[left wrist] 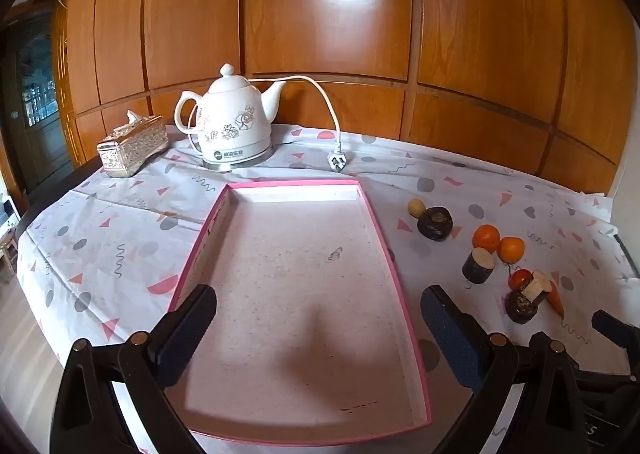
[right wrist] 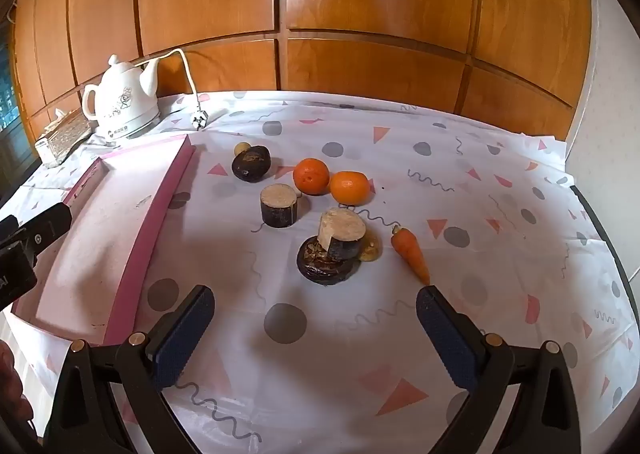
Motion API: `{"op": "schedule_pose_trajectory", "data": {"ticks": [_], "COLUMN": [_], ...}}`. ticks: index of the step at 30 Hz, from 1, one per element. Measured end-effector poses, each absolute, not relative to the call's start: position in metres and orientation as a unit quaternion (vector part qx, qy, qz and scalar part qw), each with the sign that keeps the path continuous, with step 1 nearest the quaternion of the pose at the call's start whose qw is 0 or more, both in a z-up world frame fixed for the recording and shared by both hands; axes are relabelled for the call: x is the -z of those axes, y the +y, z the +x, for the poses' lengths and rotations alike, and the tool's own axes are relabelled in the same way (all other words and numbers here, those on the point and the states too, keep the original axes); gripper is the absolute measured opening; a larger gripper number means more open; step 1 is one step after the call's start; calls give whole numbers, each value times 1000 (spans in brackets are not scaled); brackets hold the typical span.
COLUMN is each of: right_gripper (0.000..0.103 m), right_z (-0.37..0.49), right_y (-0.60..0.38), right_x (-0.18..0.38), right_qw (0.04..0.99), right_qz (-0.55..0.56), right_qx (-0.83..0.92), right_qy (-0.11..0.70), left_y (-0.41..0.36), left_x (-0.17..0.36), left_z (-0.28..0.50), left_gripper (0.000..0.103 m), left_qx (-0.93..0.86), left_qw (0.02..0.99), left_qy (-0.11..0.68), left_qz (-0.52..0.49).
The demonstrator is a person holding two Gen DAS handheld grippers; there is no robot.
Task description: Organize fruits
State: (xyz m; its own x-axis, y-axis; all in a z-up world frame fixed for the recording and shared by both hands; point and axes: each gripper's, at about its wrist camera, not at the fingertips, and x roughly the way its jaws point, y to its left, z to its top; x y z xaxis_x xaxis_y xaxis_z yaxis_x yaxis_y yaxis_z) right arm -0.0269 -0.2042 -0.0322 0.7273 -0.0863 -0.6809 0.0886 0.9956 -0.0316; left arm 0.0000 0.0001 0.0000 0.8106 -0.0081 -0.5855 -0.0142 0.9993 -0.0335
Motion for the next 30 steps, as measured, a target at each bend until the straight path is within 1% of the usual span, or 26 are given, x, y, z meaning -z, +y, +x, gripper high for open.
{"op": "schedule_pose_trajectory", "data": {"ticks": [30], "right_gripper": [103], "right_z": [-30], "right_y": [-196], "right_x": [24], "right_qw": [936], "right_qz": [-21], "right_qx": [49], "right_qy": [349], "left_y": [-6], "left_x": [0], "left_z": [0], "left_gripper": [103], "left_qx": [0], "left_qw": [949], "left_qy": [314], "left_qz": [-19]}}
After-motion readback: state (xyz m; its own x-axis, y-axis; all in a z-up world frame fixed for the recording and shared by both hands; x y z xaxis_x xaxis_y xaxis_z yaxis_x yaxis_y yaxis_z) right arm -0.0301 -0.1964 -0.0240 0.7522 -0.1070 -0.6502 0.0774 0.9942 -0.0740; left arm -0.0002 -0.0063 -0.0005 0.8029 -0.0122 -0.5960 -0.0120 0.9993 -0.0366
